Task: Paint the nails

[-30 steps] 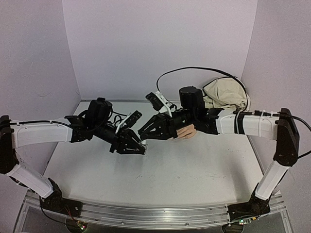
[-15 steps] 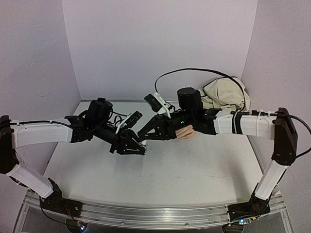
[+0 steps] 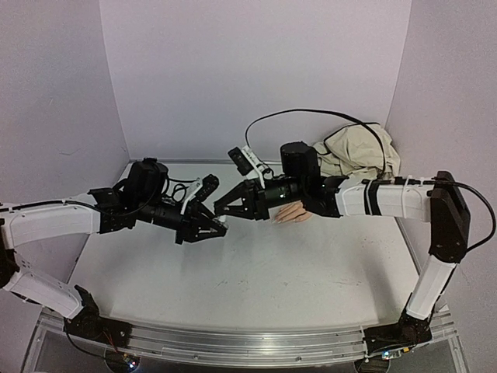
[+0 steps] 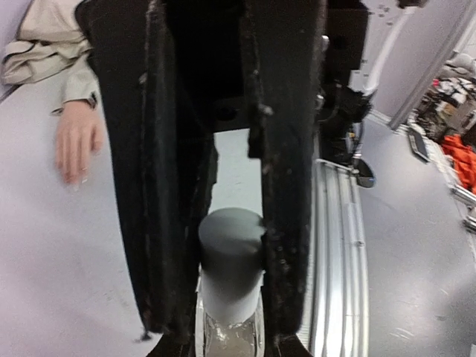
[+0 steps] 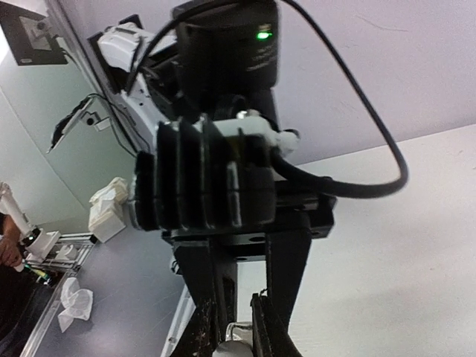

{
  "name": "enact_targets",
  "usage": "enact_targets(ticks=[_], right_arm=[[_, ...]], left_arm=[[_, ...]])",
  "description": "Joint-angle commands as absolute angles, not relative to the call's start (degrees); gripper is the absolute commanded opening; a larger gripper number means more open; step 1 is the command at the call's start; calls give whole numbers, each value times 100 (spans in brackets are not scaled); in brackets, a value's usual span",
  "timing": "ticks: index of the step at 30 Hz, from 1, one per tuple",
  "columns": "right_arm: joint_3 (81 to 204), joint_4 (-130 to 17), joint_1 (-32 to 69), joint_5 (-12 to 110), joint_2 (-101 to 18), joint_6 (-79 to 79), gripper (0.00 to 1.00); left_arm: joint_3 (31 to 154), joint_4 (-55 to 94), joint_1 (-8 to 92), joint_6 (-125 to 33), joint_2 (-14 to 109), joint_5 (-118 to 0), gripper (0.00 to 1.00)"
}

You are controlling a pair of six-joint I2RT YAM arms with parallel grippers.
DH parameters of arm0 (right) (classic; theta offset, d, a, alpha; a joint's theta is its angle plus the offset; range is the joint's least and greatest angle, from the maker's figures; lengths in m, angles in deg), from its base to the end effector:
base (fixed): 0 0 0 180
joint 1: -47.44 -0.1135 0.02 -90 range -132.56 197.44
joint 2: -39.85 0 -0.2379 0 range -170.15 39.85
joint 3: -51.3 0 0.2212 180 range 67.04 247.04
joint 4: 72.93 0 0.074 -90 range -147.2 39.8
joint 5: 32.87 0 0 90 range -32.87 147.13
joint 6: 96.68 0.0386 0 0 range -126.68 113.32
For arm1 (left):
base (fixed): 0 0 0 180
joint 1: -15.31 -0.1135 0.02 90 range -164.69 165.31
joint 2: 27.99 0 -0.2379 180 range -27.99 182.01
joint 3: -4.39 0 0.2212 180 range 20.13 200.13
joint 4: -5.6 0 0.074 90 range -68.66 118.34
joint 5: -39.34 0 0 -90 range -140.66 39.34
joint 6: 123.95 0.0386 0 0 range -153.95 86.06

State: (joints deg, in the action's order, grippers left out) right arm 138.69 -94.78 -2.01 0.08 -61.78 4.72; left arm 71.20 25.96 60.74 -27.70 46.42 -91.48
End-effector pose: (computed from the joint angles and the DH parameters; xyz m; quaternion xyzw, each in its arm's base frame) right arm 0.2202 0.3072 0.3047 -0.5283 0.4299 0.6060 0.4108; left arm 0.1690 -0.2075 0.2650 0.5118 0.6445 -0.4435 0.3548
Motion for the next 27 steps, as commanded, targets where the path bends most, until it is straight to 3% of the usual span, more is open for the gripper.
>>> enact_targets(ticks=[1, 4, 6, 8, 12, 21, 27], right_arm=[[13970, -9334, -516, 1054, -6525, 973, 0], [14169, -9020, -754, 3305, -6700, 1559, 0], [14393, -8667, -1258, 5456, -6807, 2018, 0], [14660, -8493, -1640, 6546, -6967, 2353, 0], [15326, -8244, -1865, 6831, -7337, 2703, 0], [15372, -8304, -1838, 6764, -7048, 2605, 1], [15103, -8299, -1536, 6477, -6501, 2387, 42]], left_arm=[[7142, 1975, 5952, -2700, 4056, -6519, 0], [7012, 1972, 5948, -2677, 3855, -5340, 0], [6960, 1971, 5950, -2667, 3770, -4736, 0], [6931, 1967, 5952, -2645, 3718, -4492, 0], [6941, 1975, 5952, -2616, 3728, -4733, 0], [6965, 1975, 5958, -2585, 3771, -5047, 0], [7013, 1984, 5958, -2586, 3892, -5255, 0]])
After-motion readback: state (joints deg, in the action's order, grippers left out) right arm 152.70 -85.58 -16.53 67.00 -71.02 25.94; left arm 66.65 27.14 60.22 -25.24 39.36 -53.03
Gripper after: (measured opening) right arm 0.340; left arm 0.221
